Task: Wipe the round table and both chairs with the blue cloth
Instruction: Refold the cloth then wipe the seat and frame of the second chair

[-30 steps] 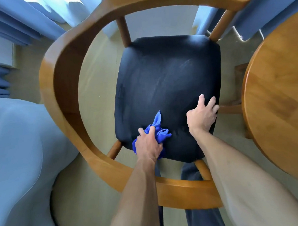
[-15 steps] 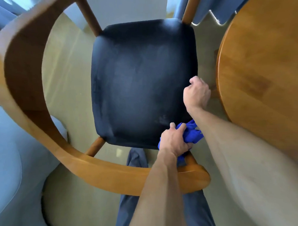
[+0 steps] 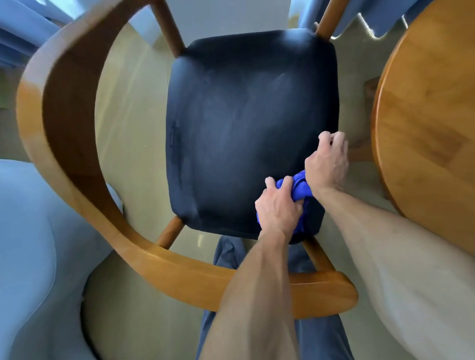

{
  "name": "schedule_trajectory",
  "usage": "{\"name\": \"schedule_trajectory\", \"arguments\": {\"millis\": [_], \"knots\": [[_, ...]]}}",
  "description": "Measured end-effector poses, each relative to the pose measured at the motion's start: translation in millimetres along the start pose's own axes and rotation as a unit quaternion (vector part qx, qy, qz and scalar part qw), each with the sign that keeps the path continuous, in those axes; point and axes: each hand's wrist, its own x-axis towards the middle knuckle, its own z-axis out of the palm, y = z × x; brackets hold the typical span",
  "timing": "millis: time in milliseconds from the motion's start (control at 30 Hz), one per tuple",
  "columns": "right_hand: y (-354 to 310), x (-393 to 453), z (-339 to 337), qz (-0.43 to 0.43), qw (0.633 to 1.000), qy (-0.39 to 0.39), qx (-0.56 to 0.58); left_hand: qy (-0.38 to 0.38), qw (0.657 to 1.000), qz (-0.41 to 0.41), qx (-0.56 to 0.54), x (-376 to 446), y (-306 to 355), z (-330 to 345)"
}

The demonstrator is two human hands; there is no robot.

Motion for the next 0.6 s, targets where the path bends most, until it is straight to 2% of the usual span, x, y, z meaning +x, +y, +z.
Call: {"name": "schedule_trajectory", "arguments": {"millis": [133,200,300,467,600], "knots": [[-1,-10,10,0.001,0.999,0.034,0.01,0.082,0.99,-0.099,-0.05,35,-19,-27],[-9,-7,10,0.033,0.999,0.025,0.002,0.118,0.984,-0.123,-0.056,61,-29,-45],[-31,-1,12,0.062,0.998,0.02,-0.01,0.141,0.983,-0.109,-0.051,89,-40,-64],[-80,17,27,-0.028,1.0,-0.009,0.012,0.15,0.983,-0.088,-0.056,104,-44,-71],[-102,30,32,-0.029,0.999,-0.028,0.006,0.151,0.982,-0.079,-0.077,116,-52,-84]]}}
